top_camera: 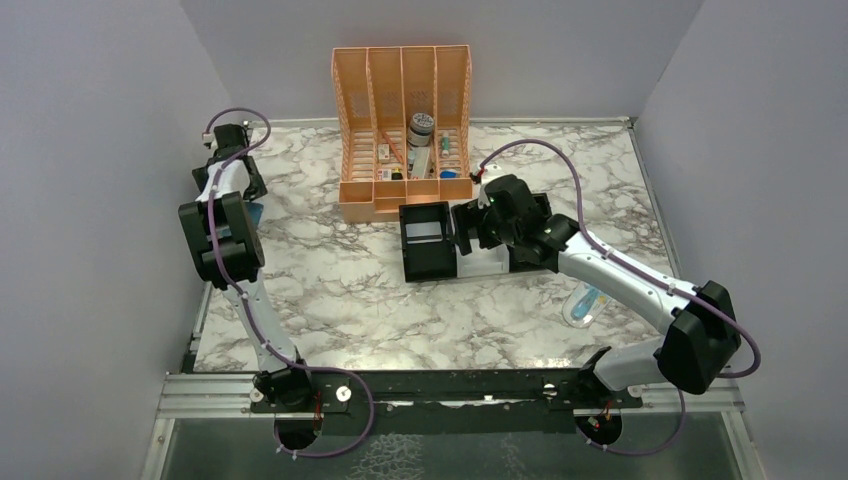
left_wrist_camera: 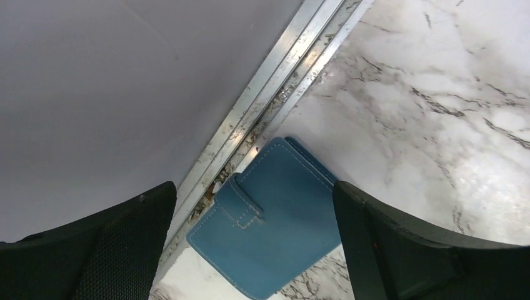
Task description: Take the credit cards out of the card holder
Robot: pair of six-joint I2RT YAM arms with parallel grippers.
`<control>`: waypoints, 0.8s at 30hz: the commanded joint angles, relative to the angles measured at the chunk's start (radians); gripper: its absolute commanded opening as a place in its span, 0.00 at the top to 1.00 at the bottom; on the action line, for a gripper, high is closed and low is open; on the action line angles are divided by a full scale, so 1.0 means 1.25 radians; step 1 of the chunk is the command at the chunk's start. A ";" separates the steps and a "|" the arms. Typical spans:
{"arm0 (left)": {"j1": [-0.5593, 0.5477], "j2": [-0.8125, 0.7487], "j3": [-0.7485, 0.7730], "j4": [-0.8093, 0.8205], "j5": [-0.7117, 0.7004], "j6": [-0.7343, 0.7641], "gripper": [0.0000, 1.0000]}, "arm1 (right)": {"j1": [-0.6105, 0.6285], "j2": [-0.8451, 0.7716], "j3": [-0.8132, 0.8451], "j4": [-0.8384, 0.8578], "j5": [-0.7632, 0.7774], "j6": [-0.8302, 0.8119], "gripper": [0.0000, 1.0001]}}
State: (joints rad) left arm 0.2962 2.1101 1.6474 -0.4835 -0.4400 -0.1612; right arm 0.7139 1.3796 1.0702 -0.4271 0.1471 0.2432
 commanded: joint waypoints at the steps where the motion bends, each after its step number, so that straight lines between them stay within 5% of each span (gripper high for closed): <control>1: 0.029 0.046 0.045 -0.003 0.080 0.021 0.01 | -0.001 0.006 0.002 0.001 0.017 0.012 0.06; 7: 0.033 0.085 0.053 -0.064 0.220 -0.003 0.09 | -0.001 0.019 0.009 -0.010 0.012 0.024 0.06; 18: 0.031 -0.052 -0.168 -0.035 0.354 -0.070 0.42 | -0.001 -0.035 -0.028 -0.019 0.019 0.032 0.06; 24: -0.023 -0.169 -0.344 0.022 0.411 -0.112 0.44 | -0.001 -0.056 -0.055 -0.010 -0.001 0.052 0.06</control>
State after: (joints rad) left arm 0.3218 1.9747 1.3594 -0.4469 -0.0319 -0.2459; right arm 0.7139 1.3430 1.0229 -0.4480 0.1467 0.2790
